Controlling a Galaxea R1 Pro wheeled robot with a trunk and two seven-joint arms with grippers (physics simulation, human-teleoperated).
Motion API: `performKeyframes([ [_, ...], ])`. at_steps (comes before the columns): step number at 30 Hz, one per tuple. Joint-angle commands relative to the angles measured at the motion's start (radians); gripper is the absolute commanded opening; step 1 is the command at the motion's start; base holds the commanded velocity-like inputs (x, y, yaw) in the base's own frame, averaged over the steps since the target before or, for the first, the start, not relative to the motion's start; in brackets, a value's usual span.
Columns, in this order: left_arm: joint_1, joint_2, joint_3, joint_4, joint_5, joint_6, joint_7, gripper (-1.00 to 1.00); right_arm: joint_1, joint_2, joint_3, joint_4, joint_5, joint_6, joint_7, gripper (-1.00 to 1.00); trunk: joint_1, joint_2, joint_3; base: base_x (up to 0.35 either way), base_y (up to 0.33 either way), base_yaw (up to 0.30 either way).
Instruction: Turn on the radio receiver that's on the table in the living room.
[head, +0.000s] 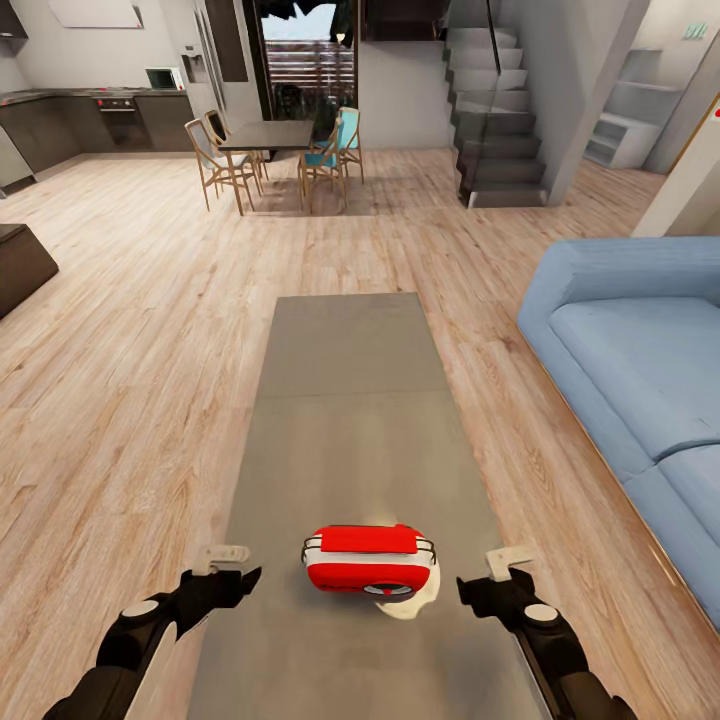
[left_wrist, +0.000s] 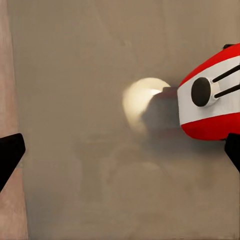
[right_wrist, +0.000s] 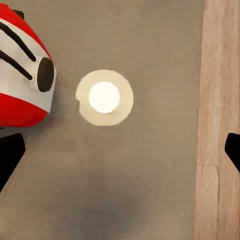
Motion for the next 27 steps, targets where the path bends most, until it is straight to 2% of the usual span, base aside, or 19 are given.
performKeyframes([
  [1, 0.0, 0.003, 0.0, 0.001, 0.0, 0.0, -0.008, 1.0, 0.0, 0.001, 0.001, 0.0, 0.0, 0.0, 0.002, 1.0, 0.0, 0.0, 0.0, 0.0, 0.0, 0.0],
  [18, 0.0, 0.003, -0.001, 0.003, 0.001, -0.002, -0.013, 1.0, 0.0, 0.001, 0.006, 0.002, 0.001, 0.002, 0.021, 1.0, 0.0, 0.0, 0.0, 0.0, 0.0, 0.0],
  [23, 0.0, 0.003, -0.001, 0.003, 0.001, -0.002, -0.013, 1.0, 0.0, 0.0, 0.053, 0.0, 0.009, -0.003, 0.01, 1.0, 0.0, 0.0, 0.0, 0.0, 0.0, 0.0],
  [25, 0.0, 0.002, -0.001, 0.003, 0.001, -0.002, -0.013, 1.0, -0.013, 0.0, 0.061, -0.017, 0.03, -0.001, 0.007, 1.0, 0.0, 0.0, 0.0, 0.0, 0.0, 0.0],
  [26, 0.0, 0.001, -0.001, 0.003, 0.001, -0.002, -0.013, 1.0, -0.035, -0.001, 0.063, -0.027, 0.055, 0.006, 0.009, 1.0, 0.0, 0.0, 0.0, 0.0, 0.0, 0.0],
  [27, 0.0, 0.0, -0.001, 0.003, 0.002, -0.002, -0.013, 1.0, -0.087, -0.002, 0.065, -0.037, 0.104, 0.033, 0.018, 1.0, 0.0, 0.0, 0.0, 0.0, 0.0, 0.0],
])
